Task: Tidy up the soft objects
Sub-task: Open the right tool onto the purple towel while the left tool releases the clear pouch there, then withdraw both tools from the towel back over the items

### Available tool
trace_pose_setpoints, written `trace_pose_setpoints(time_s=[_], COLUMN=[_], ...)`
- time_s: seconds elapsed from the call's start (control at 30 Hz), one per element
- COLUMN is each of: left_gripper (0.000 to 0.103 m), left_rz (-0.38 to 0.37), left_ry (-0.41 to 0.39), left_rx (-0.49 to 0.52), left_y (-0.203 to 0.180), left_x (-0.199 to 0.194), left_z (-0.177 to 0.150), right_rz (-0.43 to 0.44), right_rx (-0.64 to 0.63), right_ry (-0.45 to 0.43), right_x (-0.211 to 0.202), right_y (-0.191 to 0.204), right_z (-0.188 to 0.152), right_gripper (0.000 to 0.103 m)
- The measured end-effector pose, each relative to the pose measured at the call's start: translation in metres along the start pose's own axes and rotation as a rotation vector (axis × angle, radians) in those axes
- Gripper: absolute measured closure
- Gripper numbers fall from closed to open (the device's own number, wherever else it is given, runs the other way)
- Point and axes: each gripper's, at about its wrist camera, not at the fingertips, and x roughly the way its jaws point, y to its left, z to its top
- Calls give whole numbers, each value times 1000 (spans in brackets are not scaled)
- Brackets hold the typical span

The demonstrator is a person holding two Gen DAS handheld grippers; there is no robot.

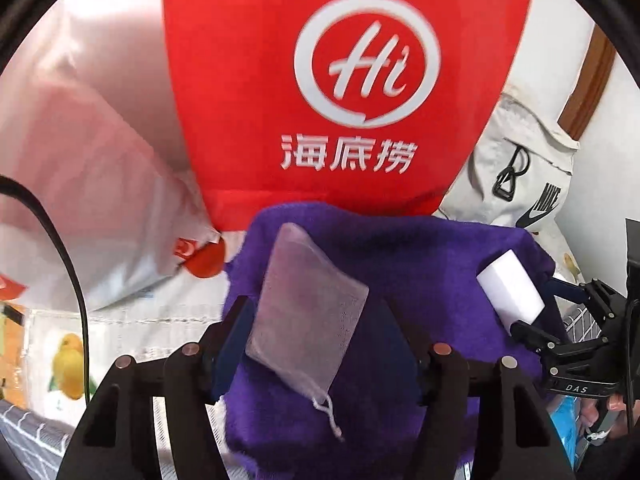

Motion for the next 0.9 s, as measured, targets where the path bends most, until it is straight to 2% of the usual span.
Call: trace_pose_setpoints(time_s=[0.17,0.33,0.4,0.47,0.6,0.9], left_gripper=[40,40,38,32,30,30], left_rz=[94,126,138,160,212,264], left_ry=[-72,-138,-168,-200,-252,-284], left_rx=[58,75,85,97,128,107], left_y=[-6,-7,-7,-6,-7,10], left_x=[-41,-91,-113,-134,-173,-234], left_z=[-11,-31,-40,-49,-70,-119], right_rz=[9,17,17,21,19,74], right_rx=[30,63,71,76,72,80], right_ry=[-36,-85,-98,-110,-122,-151], right_x=[-35,-69,-80,-91,-111,-159], right_y=[15,4,6,8,17,56], right_z=[-3,-16,-23,-33,-52,-93], right_gripper=[15,15,15,15,15,15])
